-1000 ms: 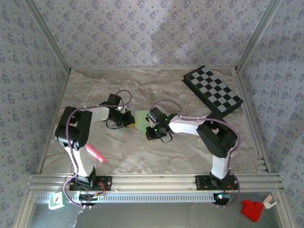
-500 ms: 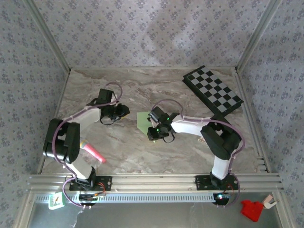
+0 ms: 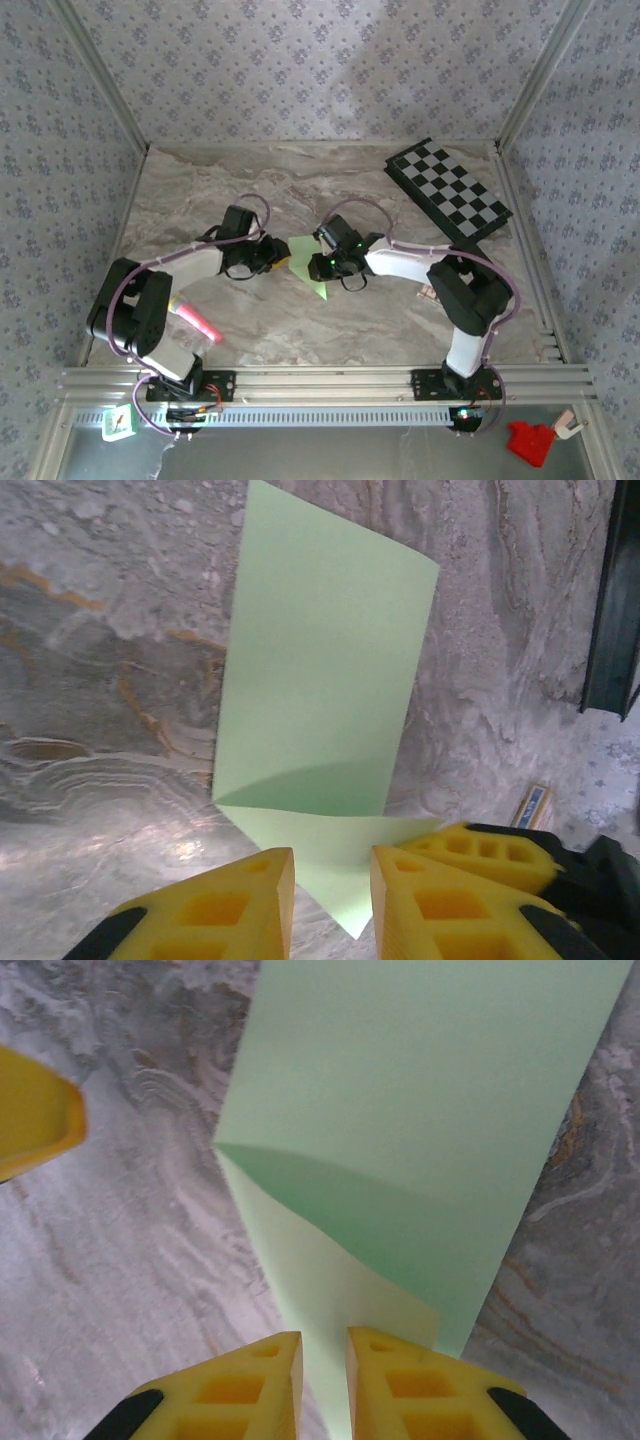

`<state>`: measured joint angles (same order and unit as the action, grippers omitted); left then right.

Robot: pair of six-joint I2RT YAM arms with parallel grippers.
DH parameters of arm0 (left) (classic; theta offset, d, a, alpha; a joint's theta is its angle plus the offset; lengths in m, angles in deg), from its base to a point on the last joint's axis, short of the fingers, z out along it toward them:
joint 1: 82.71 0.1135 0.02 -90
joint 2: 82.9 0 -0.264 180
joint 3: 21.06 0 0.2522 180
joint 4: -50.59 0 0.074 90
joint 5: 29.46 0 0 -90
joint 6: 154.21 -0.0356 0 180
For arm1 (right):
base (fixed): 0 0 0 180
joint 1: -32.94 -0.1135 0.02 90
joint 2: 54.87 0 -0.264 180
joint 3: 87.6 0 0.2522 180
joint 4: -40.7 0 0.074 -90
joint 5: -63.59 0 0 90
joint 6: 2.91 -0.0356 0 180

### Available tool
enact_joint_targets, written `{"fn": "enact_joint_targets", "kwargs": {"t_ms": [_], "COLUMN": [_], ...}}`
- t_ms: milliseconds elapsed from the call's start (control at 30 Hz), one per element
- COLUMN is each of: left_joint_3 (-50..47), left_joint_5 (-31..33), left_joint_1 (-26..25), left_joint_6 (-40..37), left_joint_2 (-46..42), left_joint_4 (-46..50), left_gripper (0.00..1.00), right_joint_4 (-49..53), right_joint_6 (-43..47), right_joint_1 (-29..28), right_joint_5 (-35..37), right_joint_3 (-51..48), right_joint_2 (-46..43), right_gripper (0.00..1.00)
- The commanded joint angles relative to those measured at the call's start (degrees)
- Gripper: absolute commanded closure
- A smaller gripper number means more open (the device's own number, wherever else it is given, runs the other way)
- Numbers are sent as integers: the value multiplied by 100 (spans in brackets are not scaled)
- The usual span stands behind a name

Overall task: Fold a paper plane with a square sheet of paper (pick it up from the middle)
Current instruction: Third fold the triangle at the center of the table.

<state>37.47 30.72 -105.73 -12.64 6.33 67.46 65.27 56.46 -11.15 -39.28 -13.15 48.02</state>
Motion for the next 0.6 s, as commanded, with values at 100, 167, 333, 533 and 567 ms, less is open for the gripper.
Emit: {"fn": "enact_joint_targets", "kwargs": {"t_ms": [100, 167, 333, 533, 567], "left_joint_3": [-57, -46, -61, -78, -63], "left_joint_5": [-296, -229, -284, -359, -351], "left_joint_1": [-70, -70, -68, -79, -79], "left_joint_6": [380, 393, 523, 617, 617], "left_joint_2": [323, 375, 550, 683, 700], "left_joint_4": [-433, -336, -352, -364, -360], "left_gripper": [74, 74, 72, 70, 70], "right_joint_4": [-70, -98, -110, -93, -81], "right_joint_6": [18, 1, -39, -48, -52], "right_joint_1": [142, 149, 159, 163, 162], "right_joint_5": [104, 116, 78, 54, 47], "right_joint_3": [152, 84, -4, -67, -79], "right_joint_2": [310, 345, 420, 451, 451], "right_gripper": [80, 80, 79, 79, 79]}}
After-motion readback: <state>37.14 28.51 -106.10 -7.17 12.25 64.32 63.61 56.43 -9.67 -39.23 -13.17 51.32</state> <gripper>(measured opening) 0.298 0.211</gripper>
